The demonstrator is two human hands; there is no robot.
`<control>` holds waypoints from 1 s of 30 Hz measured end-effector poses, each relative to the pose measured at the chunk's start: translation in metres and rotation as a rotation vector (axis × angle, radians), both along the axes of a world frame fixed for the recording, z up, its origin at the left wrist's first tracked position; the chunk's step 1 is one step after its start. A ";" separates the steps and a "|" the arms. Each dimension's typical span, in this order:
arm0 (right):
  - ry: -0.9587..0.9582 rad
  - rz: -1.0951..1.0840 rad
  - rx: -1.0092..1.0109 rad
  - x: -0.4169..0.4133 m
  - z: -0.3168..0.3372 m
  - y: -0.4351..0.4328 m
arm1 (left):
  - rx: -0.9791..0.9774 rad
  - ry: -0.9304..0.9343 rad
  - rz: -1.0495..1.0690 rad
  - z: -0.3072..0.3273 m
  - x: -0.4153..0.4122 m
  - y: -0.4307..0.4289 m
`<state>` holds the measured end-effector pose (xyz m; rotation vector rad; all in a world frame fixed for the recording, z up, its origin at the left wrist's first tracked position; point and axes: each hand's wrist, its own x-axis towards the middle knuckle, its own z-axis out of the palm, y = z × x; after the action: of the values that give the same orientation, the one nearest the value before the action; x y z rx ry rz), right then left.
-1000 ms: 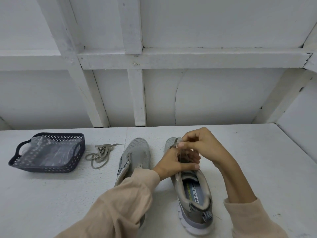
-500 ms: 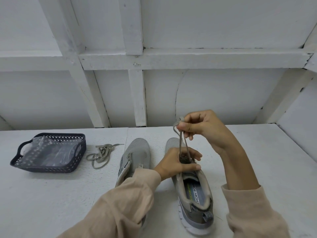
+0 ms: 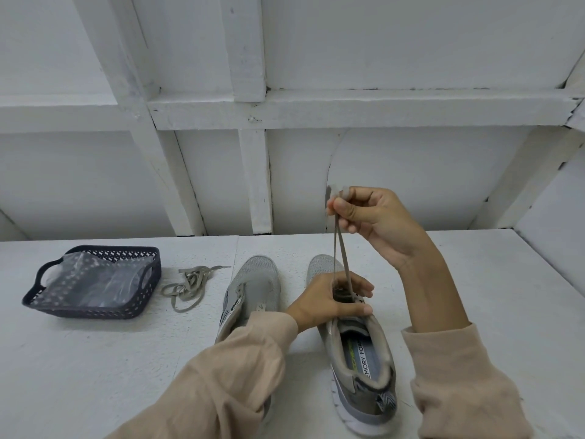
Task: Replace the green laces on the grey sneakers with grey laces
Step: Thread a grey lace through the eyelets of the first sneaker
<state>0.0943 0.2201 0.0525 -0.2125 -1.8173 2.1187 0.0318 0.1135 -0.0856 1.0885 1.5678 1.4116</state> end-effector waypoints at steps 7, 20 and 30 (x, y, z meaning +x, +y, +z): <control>0.010 -0.059 -0.049 -0.009 -0.006 0.005 | 0.010 -0.032 -0.009 0.004 0.000 0.000; -0.114 -0.085 -0.018 -0.018 -0.014 0.025 | 0.269 -0.468 0.341 0.032 -0.021 0.001; -0.173 -0.369 0.200 -0.020 -0.020 0.047 | 0.251 -0.637 0.333 0.037 -0.028 -0.005</control>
<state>0.0747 0.2674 0.0330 -0.6434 -1.8965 1.6991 0.0040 0.1089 -0.0483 0.4298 1.1501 1.9764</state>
